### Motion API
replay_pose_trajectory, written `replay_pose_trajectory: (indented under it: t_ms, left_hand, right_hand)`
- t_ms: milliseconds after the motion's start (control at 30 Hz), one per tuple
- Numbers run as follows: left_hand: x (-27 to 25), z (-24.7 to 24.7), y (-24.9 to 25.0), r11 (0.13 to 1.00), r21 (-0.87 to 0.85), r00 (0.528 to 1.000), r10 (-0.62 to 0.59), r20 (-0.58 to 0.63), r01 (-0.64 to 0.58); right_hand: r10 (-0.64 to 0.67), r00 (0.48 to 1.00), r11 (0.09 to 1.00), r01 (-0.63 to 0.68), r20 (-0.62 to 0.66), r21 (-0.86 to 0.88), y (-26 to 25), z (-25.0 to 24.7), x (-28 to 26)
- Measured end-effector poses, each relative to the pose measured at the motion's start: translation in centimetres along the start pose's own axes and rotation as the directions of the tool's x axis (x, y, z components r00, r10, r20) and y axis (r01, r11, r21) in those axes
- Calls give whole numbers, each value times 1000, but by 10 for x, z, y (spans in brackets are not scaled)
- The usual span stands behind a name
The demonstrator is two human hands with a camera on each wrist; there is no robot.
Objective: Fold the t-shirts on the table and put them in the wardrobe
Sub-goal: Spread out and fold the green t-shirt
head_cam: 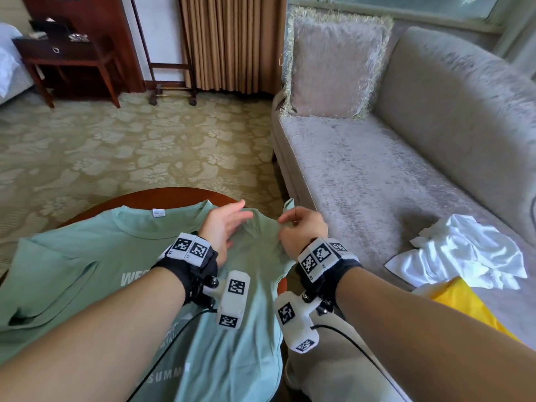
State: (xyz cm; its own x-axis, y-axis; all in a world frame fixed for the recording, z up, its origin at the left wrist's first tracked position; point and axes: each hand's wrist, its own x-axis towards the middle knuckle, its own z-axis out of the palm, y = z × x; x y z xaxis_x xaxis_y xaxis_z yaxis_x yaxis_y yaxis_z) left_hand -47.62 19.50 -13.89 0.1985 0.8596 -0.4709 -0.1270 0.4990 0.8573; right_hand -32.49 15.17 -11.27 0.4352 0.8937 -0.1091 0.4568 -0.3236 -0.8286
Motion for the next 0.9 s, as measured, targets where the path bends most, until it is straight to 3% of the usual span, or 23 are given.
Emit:
replay_pose_trajectory:
  t_ms: [167,233,300,400,500,600,667,767,900]
  left_hand:
    - [-2,-14,0,1000,20,999,-18,-51,19]
    - [-4,-20,1,998,7,997,-67,-36,67]
    - [-6,-25,3,994,6,993,-109,-38,109]
    - [-9,-27,2,982,123,986,-131,-99,143]
    - [-9,-28,0,980,178,973,-51,-226,92]
    - [-4,-33,-6,986,165,955,19,-296,32]
    - [-3,-35,-7,983,182,950,41,-308,17]
    - [0,-40,-10,978,208,949,38,-314,30]
    - [19,-57,-21,923,370,932,34,-361,109]
  right_hand:
    - [-274,949,904,309,156,-295,-23,20,-22]
    - [-299,916,859,380,267,-342,-26,31,-30]
    - [-246,877,813,419,413,-405,-30,39,-39]
    - [-225,859,826,419,461,-378,-34,40,-43]
    - [-238,930,900,319,279,-298,-34,33,-32]
    - [-61,943,860,216,327,-462,-26,26,-23]
    - [18,912,855,198,409,-479,-20,26,-24]
    - [16,861,870,239,509,-432,-16,28,-29]
    - [78,693,779,406,717,-477,-20,28,-41]
